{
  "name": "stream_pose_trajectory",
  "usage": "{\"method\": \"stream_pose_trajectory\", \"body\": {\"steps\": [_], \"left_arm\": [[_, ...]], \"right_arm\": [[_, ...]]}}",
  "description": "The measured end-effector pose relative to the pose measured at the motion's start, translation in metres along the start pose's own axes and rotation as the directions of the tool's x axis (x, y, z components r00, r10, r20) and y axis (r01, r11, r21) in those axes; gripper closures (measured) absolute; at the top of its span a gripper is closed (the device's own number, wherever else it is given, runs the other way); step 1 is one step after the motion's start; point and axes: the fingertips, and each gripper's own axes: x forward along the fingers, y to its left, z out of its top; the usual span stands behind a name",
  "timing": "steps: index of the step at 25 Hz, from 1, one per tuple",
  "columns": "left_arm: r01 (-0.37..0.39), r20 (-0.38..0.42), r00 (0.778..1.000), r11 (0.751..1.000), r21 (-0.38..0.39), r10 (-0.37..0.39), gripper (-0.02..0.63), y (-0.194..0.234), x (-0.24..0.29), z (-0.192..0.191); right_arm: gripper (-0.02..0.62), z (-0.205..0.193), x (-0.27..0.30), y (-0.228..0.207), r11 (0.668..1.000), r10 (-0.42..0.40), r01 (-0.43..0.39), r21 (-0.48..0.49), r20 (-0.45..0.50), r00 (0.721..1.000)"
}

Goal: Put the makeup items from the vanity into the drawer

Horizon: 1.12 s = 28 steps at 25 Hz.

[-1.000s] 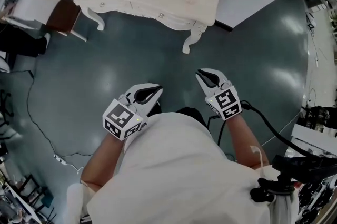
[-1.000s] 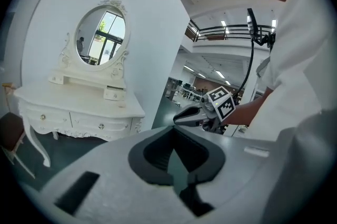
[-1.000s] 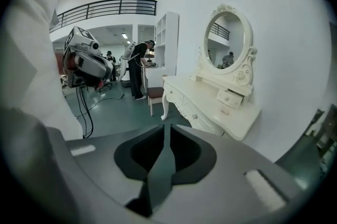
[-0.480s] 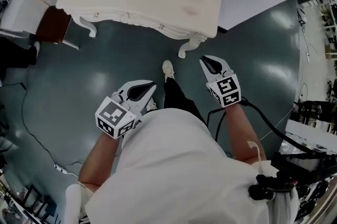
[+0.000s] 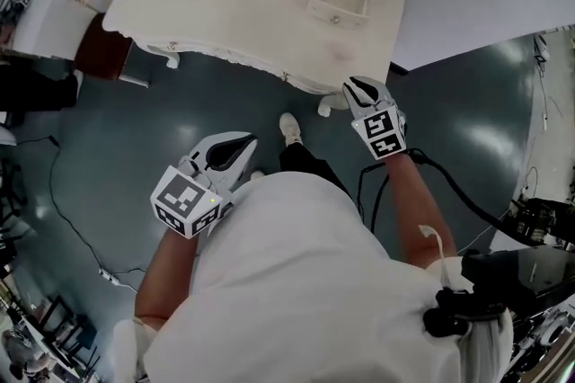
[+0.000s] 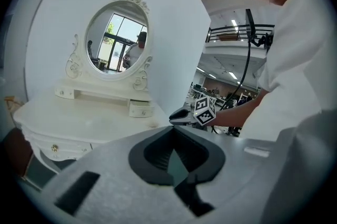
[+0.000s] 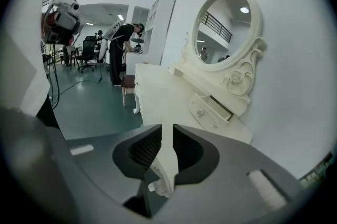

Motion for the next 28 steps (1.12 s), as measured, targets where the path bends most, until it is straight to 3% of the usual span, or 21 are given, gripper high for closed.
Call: {"method": "stream_pose_trajectory", "body": {"steps": [7,15,21,28], "left_arm": [[-0.054,0.002,0.999,0.999,-0.006,0.054,0.606,0.037,0.052,0.049],[-0.095,-0.029,0.995,0.995,-0.037,0.094,0.605,0.059,0.094,0.067],[-0.112,-0.037,0.993,0.992,-0.056,0.111,0.606,0.068,0.12,0.073],[-0.088,-0.045,0.995,0.995,-0.036,0.086,0.606,0.07,0.128,0.077]], "right_arm": [[0.505,-0.021,0.064,-0.057,0.991,0.041,-0.052,-0.126,-0.085,0.996],[0.497,-0.044,0.106,-0.075,0.973,0.126,-0.15,-0.177,-0.14,0.982],[0.557,-0.044,0.113,-0.082,0.967,0.151,-0.171,-0.188,-0.115,0.982],[0.584,-0.031,0.099,-0.084,0.966,0.178,-0.193,-0.17,-0.1,0.979]]}}
